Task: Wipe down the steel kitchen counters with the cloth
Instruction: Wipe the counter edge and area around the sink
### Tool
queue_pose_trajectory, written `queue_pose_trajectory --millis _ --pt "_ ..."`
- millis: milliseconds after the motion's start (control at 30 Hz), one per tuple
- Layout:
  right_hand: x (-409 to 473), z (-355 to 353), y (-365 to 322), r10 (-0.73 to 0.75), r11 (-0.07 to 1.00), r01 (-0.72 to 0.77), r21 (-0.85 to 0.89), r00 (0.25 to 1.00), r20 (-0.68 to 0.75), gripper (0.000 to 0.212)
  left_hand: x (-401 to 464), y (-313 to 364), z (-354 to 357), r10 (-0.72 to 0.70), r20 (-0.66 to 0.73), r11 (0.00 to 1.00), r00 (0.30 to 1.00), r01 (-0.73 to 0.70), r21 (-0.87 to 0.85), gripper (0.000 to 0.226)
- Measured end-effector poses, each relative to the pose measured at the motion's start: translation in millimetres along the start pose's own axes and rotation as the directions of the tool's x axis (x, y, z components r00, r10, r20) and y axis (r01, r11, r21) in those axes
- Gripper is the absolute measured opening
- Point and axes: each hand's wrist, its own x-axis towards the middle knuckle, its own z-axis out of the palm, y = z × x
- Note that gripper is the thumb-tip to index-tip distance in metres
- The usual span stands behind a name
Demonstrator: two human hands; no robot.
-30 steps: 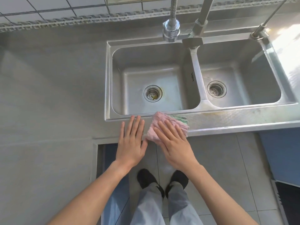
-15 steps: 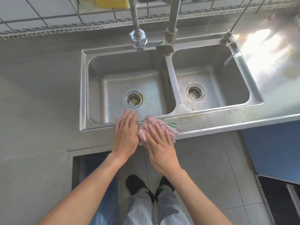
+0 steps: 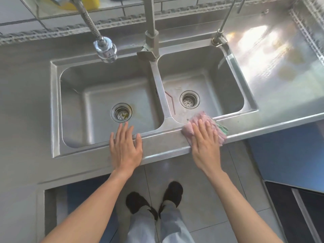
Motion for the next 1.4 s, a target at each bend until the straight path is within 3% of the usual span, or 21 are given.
queue_pose_trajectory --millis 67,200,333,433,567,733,833,933,1067,1233,1333,1400 --pt "13 11 -30 -0.011 1.000 0.012 -0.005 1.000 0.015 0.053 1 0 1 -0.012 -0.006 1.000 1.000 0.012 0.006 0.055" --pt "-4 33 -77 -0.298 0.954 0.297 0.032 0.949 0.105 0.062 1 2 -1 -0.029 -0.001 1.000 1.000 0.029 -0.003 0.055" --pt "-24 25 -44 -0.521 0.854 0.515 0.078 0.837 0.168 0.059 1 3 -3 -0.032 0.004 0.999 0.999 0.032 0.005 0.055" --pt "-26 5 13 -0.487 0.872 0.490 0.021 0.859 0.158 0.056 1 4 -4 -0.038 0.011 0.999 0.999 0.038 0.011 0.055" --pt "-8 -19 64 -0.273 0.961 0.275 0.001 0.953 0.135 0.051 1 6 -5 -0.052 0.027 0.999 0.998 0.052 0.014 0.060" --pt "12 -5 17 -0.038 0.999 0.040 -0.032 0.998 0.052 0.051 2 6 -4 -0.059 0.053 0.998 0.997 0.058 0.019 0.061" --pt "10 15 -50 -0.143 0.990 0.144 -0.003 0.983 0.112 0.049 1 6 -6 -0.065 0.055 0.998 0.996 0.064 0.016 0.059" --pt "-7 34 -98 -0.342 0.938 0.345 0.030 0.910 0.236 0.054 1 7 -10 -0.043 0.068 0.999 0.997 0.044 -0.016 0.058" --pt "-18 17 -58 -0.433 0.900 0.432 0.064 0.866 0.249 0.052 0 4 -15 -0.005 0.080 0.996 0.997 0.012 -0.084 0.053" --pt "-14 -25 42 -0.208 0.974 0.222 -0.042 0.953 0.222 0.053 8 28 -15 0.251 0.126 0.957 0.960 -0.227 -0.180 0.046" --pt "1 -41 77 0.030 0.999 -0.026 -0.034 0.991 0.132 0.053 20 67 -10 0.386 0.158 0.910 0.909 -0.347 -0.226 0.049" --pt "15 -39 70 0.225 0.974 -0.224 -0.026 0.969 0.101 0.055 25 91 -4 0.428 0.187 0.891 0.884 -0.378 -0.251 0.051"
